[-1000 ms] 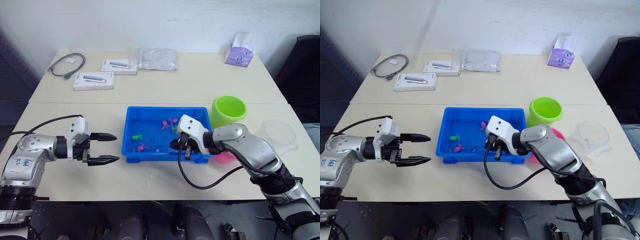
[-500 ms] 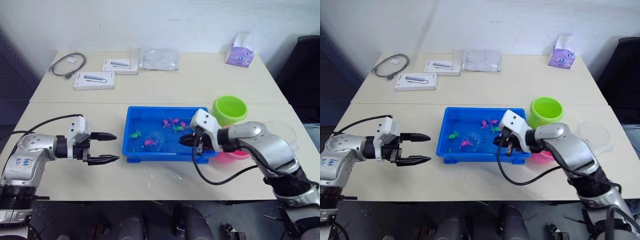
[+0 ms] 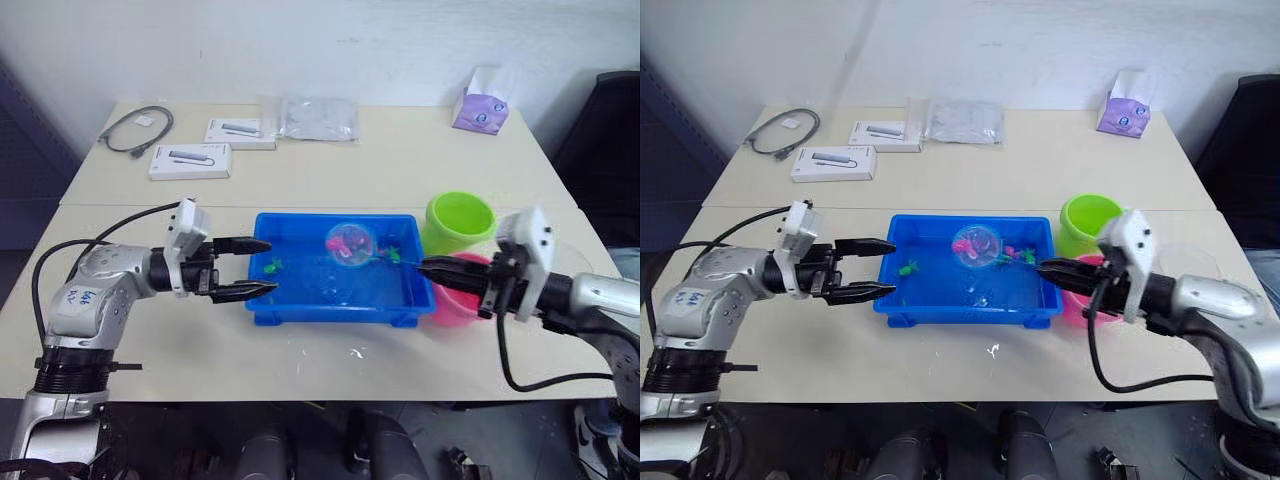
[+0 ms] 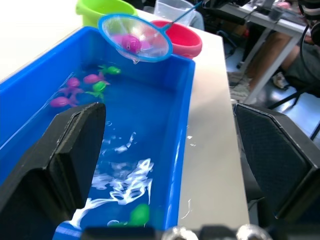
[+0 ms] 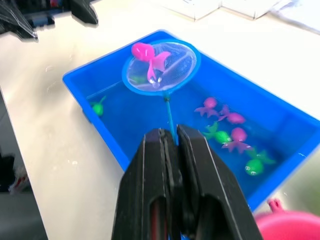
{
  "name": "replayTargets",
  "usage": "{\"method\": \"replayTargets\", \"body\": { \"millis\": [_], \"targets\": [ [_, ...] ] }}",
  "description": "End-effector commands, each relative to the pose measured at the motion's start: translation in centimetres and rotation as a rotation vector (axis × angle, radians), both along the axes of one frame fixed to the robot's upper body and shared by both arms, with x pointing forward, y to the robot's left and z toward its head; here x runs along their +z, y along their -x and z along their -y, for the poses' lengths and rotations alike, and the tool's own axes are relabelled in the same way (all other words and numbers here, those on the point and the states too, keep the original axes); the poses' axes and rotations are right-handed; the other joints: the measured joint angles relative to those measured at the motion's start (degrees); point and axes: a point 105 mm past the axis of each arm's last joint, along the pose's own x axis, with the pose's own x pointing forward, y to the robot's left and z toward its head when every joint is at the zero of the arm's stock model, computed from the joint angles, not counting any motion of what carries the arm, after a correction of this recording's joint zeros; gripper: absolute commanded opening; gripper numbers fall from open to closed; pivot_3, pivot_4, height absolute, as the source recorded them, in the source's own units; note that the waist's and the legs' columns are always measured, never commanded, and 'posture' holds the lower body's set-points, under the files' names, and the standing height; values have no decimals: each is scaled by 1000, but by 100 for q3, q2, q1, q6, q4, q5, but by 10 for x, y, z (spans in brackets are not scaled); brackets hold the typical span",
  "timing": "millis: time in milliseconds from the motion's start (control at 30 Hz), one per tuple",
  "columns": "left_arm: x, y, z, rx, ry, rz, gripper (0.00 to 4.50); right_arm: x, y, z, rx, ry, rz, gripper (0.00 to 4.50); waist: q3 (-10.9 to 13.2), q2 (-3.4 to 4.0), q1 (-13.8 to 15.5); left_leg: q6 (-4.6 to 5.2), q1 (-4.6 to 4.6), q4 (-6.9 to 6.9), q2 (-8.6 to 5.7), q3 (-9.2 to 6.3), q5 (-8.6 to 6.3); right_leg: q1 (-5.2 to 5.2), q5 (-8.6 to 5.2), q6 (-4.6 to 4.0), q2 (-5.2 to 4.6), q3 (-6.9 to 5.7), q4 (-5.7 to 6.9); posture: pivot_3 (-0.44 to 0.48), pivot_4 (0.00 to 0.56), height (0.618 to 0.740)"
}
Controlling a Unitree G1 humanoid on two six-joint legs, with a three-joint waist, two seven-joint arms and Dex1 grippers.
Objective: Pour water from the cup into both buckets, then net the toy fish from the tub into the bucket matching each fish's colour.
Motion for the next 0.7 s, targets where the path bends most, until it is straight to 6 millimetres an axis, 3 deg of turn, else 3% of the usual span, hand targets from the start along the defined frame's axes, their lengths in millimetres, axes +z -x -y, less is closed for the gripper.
{"method": "replayTargets", "body": {
  "millis": [33,333,533,700],
  "targets": [
    [7,-1,8,-57,8,24,4417,23,22,18,-103,-23,116,0,0,0,42,0,0,1,0,0,0,0,0,0,2,2,-1,0,150,740],
    [4,-10,26,-157,22,10,4417,8,65,65,-391,67,83,0,-1,-1,108,1,11,2,-6,9,0,3,1,2,10,25,-5,0,150,740],
    [2,-12,34,-203,24,7,4417,1,72,92,-560,168,179,0,-2,-2,97,4,19,2,-8,15,-1,4,2,4,16,39,-11,0,150,740],
    [1,-11,36,-220,24,3,4417,-14,75,107,-610,378,303,0,-2,-2,97,4,21,2,-6,19,-1,3,2,4,20,42,-12,0,150,740]
  ]
}}
